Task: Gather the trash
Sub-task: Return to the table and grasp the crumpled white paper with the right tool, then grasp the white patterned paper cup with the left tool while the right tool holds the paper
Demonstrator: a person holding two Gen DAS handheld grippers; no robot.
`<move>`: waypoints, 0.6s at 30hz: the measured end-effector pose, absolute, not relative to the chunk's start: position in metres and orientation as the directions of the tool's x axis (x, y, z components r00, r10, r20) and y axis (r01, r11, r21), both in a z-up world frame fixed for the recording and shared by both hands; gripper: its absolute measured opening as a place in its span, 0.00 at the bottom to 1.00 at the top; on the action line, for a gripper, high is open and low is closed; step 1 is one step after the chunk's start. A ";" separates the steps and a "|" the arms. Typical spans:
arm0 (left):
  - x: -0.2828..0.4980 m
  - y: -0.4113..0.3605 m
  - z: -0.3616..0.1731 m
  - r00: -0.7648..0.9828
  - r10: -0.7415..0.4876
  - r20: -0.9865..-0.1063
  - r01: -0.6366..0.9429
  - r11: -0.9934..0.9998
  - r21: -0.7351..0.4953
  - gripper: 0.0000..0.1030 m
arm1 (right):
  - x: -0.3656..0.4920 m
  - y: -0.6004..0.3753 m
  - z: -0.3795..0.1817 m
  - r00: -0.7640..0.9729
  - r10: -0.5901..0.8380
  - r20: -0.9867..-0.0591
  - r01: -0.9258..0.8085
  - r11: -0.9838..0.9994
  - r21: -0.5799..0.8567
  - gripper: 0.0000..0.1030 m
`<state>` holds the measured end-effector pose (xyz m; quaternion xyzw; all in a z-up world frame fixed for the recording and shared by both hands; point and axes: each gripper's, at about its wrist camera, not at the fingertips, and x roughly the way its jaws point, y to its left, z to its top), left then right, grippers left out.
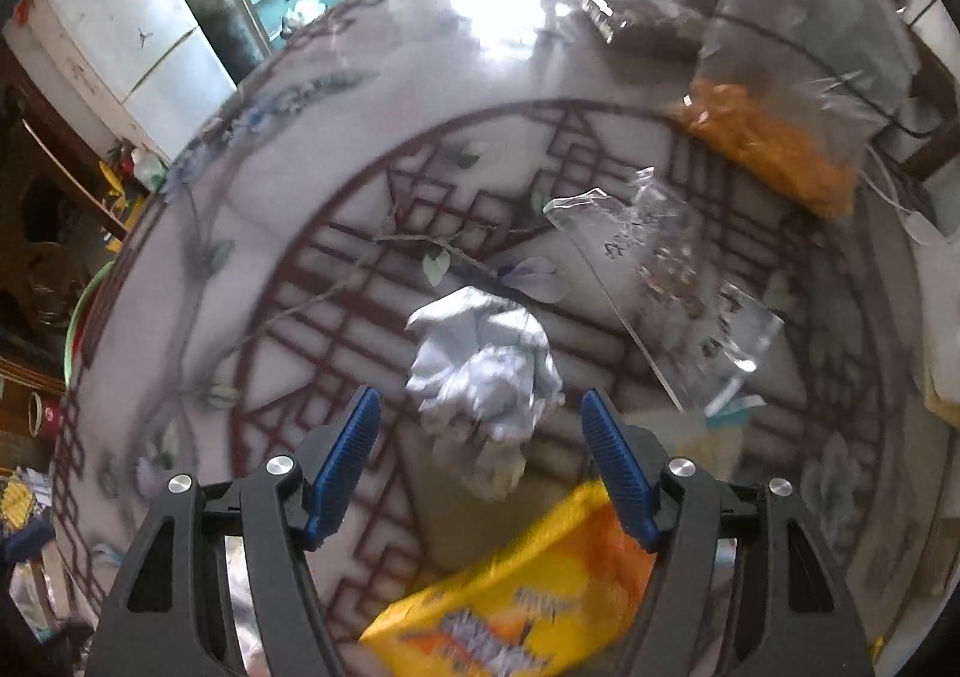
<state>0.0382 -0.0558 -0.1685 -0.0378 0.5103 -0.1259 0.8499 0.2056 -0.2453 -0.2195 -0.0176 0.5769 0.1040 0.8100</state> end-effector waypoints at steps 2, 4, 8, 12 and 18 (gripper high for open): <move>0.042 -0.066 -0.173 0.434 -0.250 -0.866 0.184 0.965 -0.186 0.65 | 0.212 -0.248 -0.227 0.295 0.168 -0.941 -0.194 0.974 0.113 0.57; 0.048 -0.076 -0.179 0.413 -0.247 -0.877 0.191 0.965 -0.182 0.65 | 0.215 -0.249 -0.229 0.292 0.180 -0.939 -0.207 0.971 0.122 0.51; 0.059 -0.091 -0.195 0.363 -0.273 -0.891 0.200 0.957 -0.211 0.65 | 0.211 -0.257 -0.220 0.317 0.207 -0.926 -0.213 0.966 0.143 0.48; 0.072 -0.106 -0.205 0.330 -0.317 -0.889 0.219 0.942 -0.254 0.65 | 0.193 -0.270 -0.195 0.385 0.234 -0.893 -0.181 0.968 0.175 0.48; 0.093 -0.129 -0.226 0.277 -0.345 -0.897 0.248 0.927 -0.280 0.65 | 0.156 -0.279 -0.164 0.465 0.246 -0.851 -0.153 0.969 0.196 0.49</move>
